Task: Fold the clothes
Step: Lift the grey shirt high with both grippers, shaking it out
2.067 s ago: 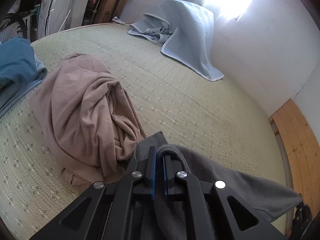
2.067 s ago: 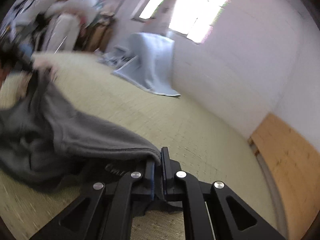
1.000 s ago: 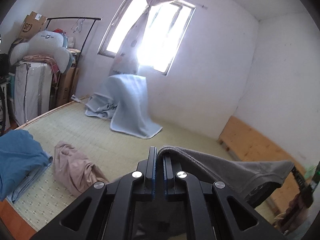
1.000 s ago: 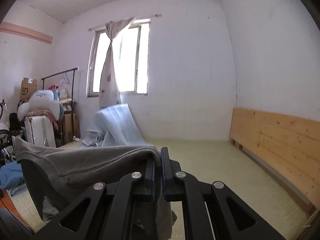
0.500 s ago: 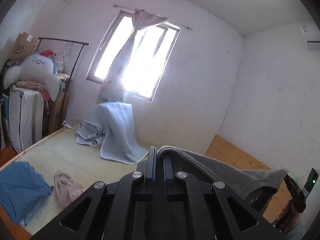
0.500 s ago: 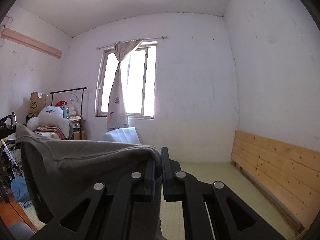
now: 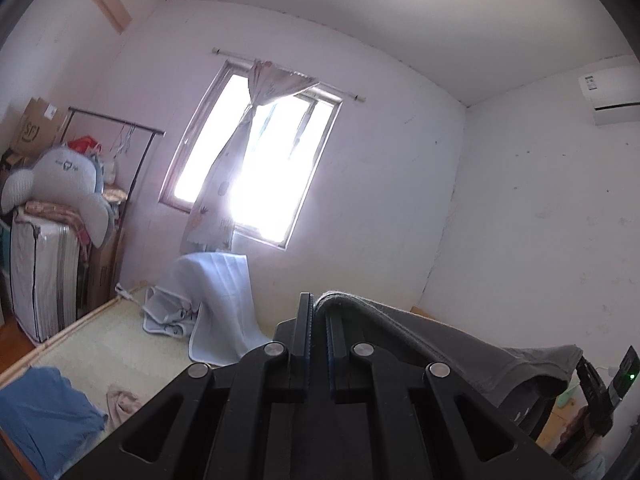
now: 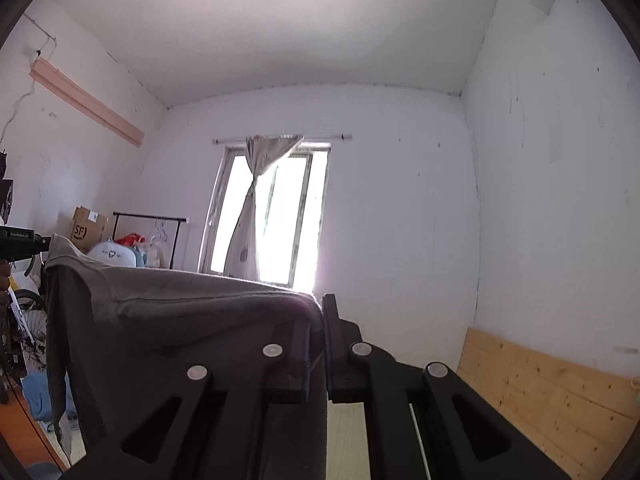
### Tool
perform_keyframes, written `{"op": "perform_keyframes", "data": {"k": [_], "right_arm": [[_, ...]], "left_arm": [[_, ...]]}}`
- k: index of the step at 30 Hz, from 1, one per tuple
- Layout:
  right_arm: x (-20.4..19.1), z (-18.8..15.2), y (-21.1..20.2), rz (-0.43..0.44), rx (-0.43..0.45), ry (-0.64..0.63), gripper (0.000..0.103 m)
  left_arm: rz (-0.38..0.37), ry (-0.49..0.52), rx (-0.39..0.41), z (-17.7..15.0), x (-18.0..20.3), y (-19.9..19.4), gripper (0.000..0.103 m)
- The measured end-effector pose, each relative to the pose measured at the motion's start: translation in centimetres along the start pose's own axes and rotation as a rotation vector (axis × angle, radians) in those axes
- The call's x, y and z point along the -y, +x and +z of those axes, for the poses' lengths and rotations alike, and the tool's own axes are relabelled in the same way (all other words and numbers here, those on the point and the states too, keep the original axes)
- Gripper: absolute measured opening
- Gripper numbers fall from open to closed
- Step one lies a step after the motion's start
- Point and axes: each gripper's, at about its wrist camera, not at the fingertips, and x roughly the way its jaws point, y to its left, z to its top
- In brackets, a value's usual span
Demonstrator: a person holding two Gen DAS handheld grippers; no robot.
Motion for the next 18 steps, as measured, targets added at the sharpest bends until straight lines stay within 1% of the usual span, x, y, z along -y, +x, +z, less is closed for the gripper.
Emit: {"op": "perform_keyframes", "data": {"k": [2,5,8,11,15,18], "right_arm": [[0.0,0.6,-0.3,-0.005,0.008,-0.005,0.004],[0.2,0.9,-0.2,-0.016,0.002,-0.004,0.004],[0.5,0.6,0.7,-0.028,-0.022,0.010,0.004],[1.2,-0.7,2.5,-0.036,-0.065,0.033,0.004],[2.1,-4.2,7.6,-0.047,-0.136,0.047,0.004],[2.7,-6.9,11.5,-0.056,-0.190,0.058,0.004]], "left_arm": [[-0.006,0.001,-0.002,0.3,0.3,-0.3,0.004],[-0.012,-0.006,-0.026,0.1,0.3,0.3,0.004],[-0.008,0.001,-0.062,-0.5,0.2,1.9,0.004],[0.009,0.001,-0.102,-1.6,-0.5,4.7,0.004],[0.038,-0.012,-0.160,-3.3,-1.9,9.2,0.004],[0.075,-0.020,-0.206,-4.8,-2.9,13.2,0.004]]}}
